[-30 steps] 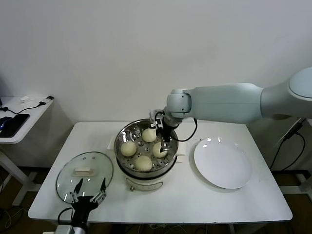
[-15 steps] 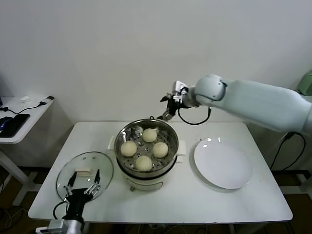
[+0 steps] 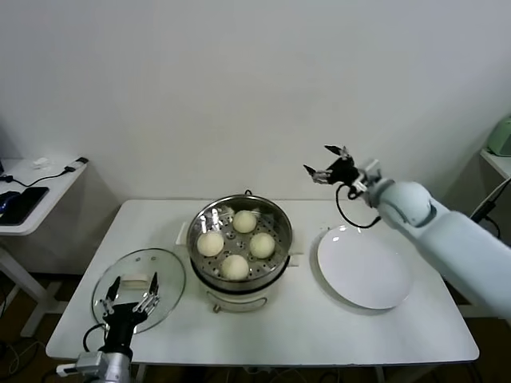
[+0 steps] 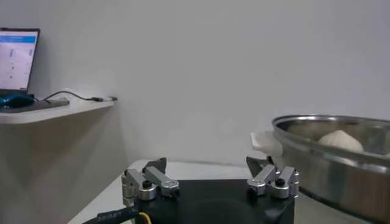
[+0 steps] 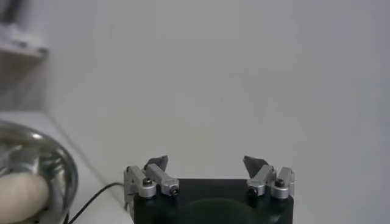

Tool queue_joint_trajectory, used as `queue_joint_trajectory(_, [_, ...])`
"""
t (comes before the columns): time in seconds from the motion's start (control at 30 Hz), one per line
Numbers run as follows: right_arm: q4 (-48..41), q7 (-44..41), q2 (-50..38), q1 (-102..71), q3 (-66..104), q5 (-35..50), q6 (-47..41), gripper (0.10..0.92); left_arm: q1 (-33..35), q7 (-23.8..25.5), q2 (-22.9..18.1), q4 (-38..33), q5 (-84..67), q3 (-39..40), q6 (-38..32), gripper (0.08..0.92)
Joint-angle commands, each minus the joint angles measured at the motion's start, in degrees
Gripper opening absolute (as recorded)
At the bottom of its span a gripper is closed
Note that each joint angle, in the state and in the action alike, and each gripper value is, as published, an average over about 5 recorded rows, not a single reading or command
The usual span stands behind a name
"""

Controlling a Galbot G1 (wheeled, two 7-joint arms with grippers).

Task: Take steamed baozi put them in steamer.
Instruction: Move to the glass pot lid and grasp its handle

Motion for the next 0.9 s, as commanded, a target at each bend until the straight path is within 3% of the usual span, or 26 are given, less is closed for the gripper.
queue_joint_trajectory(0.03, [1.69, 2.12, 11.42, -50.14, 42.47, -8.36, 19.93, 0.823, -2.05, -1.1, 0.73, 2.69, 3.43, -0.1, -2.06, 0.823])
queue_joint_trajectory(0.27, [0.03, 0.84, 18.66, -55.62, 43.1, -9.54, 28.39, 0.823, -2.2, -5.46, 1.46, 5.28, 11.95, -0.37, -7.32, 0.823])
queue_joint_trajectory(0.57, [1.54, 3.56, 23.38, -58.75, 41.8, -12.35, 26.22, 0.823, -2.55, -16.5, 3.23, 11.37, 55.51, -4.42, -15.08, 0.823])
queue_joint_trajectory(0.7, [2.78, 4.94, 24.49, -58.94, 41.02, -12.99, 22.9, 0.823, -2.35, -18.56, 4.19, 14.68, 73.79, -5.26, -14.4, 0.823])
queue_joint_trajectory(0.9, [3.07, 5.33, 25.5, -58.16, 39.97, -16.45, 20.77, 0.823, -3.91, -18.52, 5.22, 21.79, 82.7, -4.09, -9.66, 0.823])
